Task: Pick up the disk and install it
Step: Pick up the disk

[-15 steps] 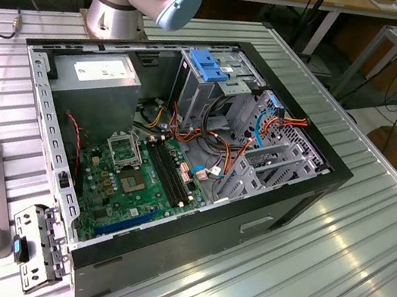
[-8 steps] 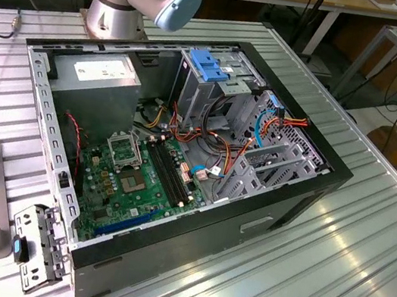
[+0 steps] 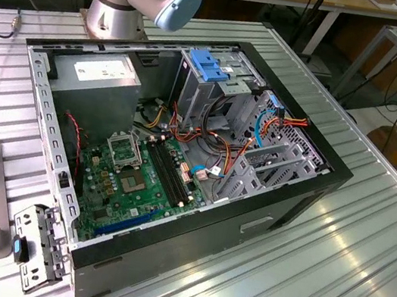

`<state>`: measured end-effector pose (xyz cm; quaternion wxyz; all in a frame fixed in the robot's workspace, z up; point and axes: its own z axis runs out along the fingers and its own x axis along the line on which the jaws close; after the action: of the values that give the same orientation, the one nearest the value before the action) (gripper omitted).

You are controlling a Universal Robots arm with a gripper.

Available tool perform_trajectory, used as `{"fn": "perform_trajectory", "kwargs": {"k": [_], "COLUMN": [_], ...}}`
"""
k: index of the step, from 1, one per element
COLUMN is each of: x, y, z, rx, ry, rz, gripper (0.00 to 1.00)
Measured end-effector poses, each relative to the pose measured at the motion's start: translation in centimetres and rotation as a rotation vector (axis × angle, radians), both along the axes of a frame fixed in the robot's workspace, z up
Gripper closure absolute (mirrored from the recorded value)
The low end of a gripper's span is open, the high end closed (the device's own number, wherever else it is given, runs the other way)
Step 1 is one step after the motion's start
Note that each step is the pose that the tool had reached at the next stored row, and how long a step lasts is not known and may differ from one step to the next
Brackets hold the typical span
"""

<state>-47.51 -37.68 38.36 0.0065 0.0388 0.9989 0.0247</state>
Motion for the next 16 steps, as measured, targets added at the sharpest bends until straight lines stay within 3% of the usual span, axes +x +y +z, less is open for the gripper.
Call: {"fn": "perform_trajectory", "kwargs": {"k": [4,6,14,16], "x": [-0.01,-0.02,0.04,0.07], "y": [0.00,0.01,0.00,0.00], "z": [0.00,0.00,-0.07,-0.11], "rx": [0.0000,0.0001,0.0000,0.0000], "ry": [0.0000,-0.0001,0.0000,-0.0001], "rz": [0.001,0.032,0.224,0.294], "gripper": [0.89,0.89,0.89,0.89]}}
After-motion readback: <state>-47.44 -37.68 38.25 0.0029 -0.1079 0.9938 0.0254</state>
